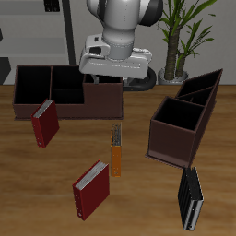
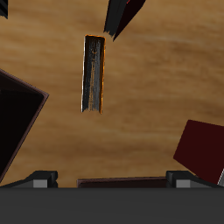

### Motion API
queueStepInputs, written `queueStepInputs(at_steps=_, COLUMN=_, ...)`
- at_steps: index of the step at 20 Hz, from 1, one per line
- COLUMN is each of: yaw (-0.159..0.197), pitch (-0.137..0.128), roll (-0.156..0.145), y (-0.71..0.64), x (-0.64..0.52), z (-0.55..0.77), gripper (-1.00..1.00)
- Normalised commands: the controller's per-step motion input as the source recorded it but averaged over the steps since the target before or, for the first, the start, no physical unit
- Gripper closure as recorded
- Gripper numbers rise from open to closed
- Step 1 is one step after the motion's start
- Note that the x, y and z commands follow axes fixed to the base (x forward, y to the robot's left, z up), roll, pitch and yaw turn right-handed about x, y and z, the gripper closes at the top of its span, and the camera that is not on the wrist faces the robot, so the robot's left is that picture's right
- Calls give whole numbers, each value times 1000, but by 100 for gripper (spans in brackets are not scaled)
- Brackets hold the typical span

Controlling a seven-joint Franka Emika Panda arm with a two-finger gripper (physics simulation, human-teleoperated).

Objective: Place the left red book into the back desk caddy's left compartment

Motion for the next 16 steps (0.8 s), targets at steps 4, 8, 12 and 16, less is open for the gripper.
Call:
queueStepInputs(at_steps=4, yaw=-35, pitch=-3, roll=-1, y=10, x=222, z=82, gripper=-100)
queueStepInputs(at_steps=8, yaw=-12, pitch=-19, roll=-27, y=72, x=277, z=116, gripper=-100)
queueStepInputs(at_steps=12, yaw=-10, pitch=-6, roll=6, y=94, x=297, z=127, gripper=-100)
queueStepInputs(at_steps=16, yaw=-7, pitch=-8, roll=-32, y=38, x=257, z=80, gripper=-100)
